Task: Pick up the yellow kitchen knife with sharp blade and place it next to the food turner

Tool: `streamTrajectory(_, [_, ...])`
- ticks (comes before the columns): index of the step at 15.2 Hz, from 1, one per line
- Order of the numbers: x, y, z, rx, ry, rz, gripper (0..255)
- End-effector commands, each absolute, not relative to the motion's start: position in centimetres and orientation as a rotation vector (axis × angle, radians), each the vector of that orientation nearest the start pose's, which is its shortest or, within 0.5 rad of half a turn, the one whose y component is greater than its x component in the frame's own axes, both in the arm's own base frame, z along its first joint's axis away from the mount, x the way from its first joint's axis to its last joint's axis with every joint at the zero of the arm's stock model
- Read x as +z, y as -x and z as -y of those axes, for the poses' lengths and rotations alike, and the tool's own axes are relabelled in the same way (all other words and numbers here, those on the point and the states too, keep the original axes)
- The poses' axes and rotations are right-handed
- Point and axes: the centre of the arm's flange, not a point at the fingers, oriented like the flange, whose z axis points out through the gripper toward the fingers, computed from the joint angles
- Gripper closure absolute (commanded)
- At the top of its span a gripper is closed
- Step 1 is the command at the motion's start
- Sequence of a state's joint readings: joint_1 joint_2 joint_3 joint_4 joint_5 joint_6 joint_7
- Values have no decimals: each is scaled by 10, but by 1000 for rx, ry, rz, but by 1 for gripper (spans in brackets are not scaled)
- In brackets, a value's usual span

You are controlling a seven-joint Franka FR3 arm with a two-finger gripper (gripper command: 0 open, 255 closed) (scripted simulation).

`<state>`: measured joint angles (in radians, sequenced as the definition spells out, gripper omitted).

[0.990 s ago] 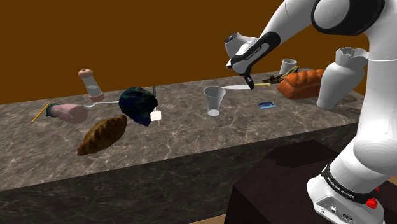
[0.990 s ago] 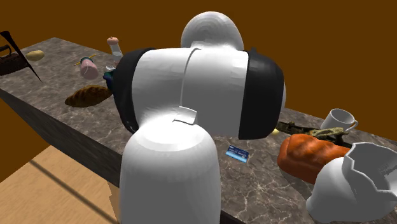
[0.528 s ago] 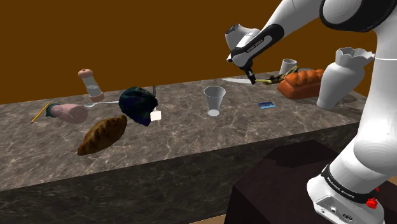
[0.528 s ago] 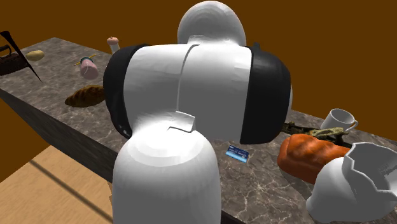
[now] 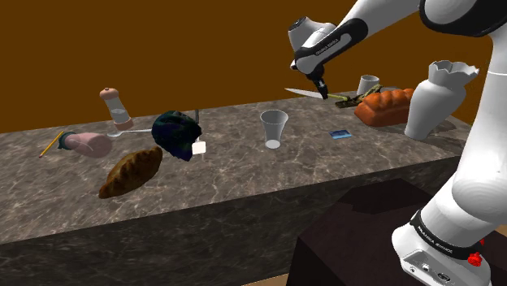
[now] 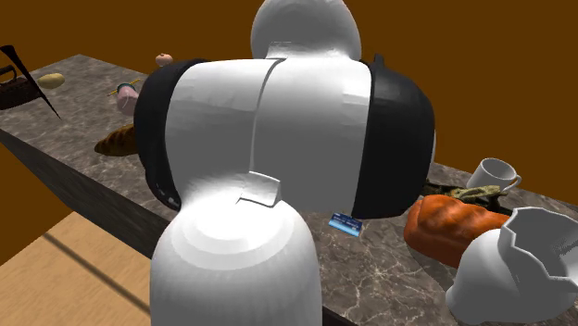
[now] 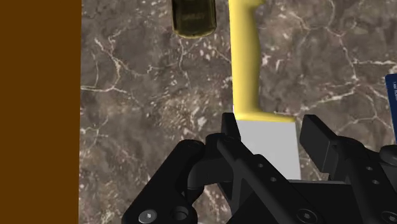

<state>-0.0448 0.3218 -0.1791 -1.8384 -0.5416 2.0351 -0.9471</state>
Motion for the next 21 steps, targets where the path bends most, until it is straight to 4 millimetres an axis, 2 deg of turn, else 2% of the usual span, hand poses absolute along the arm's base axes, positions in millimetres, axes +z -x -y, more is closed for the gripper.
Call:
streamTrajectory(1, [363,-601,160,691,3012,1660,255])
streamTrajectory(21, [363,-721,-75,691,3012,1660,255])
